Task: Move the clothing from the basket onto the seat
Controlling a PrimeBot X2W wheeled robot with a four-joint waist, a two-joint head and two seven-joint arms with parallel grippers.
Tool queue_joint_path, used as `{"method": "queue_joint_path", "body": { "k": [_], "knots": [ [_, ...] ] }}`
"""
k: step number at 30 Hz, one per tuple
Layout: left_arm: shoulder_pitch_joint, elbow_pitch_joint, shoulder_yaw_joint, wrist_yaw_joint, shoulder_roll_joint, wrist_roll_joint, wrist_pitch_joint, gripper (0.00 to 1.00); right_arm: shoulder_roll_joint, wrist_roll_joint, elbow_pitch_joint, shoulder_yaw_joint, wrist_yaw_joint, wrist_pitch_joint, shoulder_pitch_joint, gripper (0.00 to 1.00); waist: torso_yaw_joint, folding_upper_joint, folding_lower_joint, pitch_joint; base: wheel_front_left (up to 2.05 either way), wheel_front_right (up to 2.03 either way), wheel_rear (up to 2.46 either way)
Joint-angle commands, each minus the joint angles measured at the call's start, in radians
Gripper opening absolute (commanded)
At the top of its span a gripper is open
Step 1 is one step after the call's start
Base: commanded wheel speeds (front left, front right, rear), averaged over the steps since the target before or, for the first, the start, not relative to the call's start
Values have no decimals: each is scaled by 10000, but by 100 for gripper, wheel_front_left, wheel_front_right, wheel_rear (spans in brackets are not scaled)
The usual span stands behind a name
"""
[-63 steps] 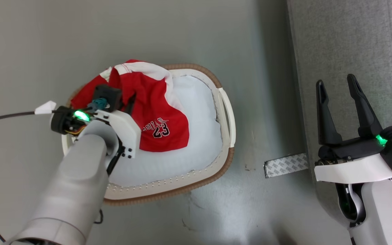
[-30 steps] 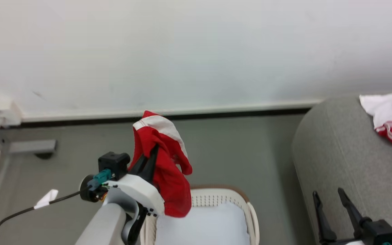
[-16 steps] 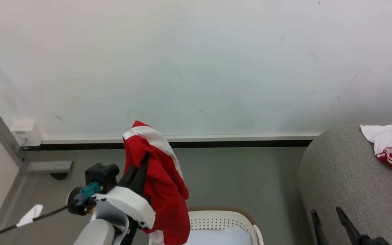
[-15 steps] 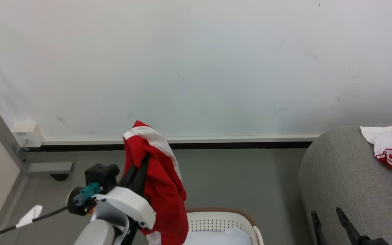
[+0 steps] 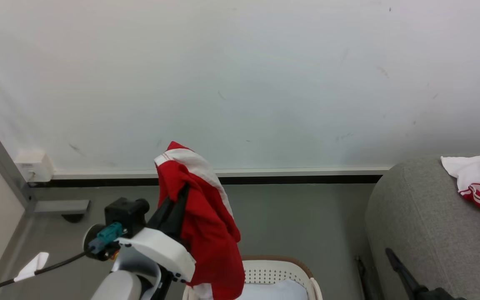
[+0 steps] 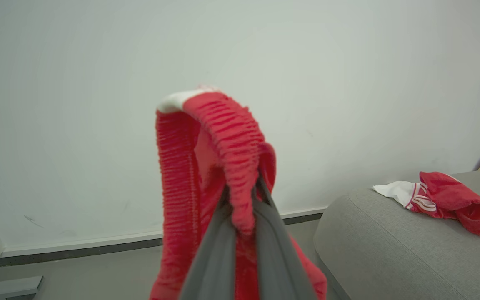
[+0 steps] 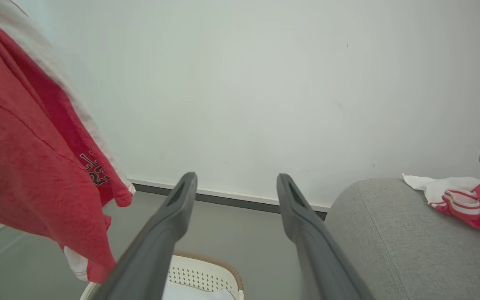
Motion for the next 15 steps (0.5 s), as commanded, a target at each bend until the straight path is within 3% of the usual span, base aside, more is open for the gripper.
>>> {"method": "queue_joint_path", "body": {
  "k": [1, 10, 15],
  "knots": [
    [132, -111, -17, 29, 43, 27, 57, 0, -9, -15, -76, 158, -26, 7, -130, 100, -4, -1, 0, 12, 0, 0, 0],
    [-85, -593, -407, 42, -195, 127, 211, 0, -18, 88, -199, 3118, -26, 7, -1271, 100, 45, -1, 0, 125, 0, 0, 0],
    [-260, -689, -739, -55, -394, 195, 293, 0, -24, 532, 141, 3997, -26, 7, -2282, 100, 231, -1, 0, 254, 0, 0, 0]
  ]
}}
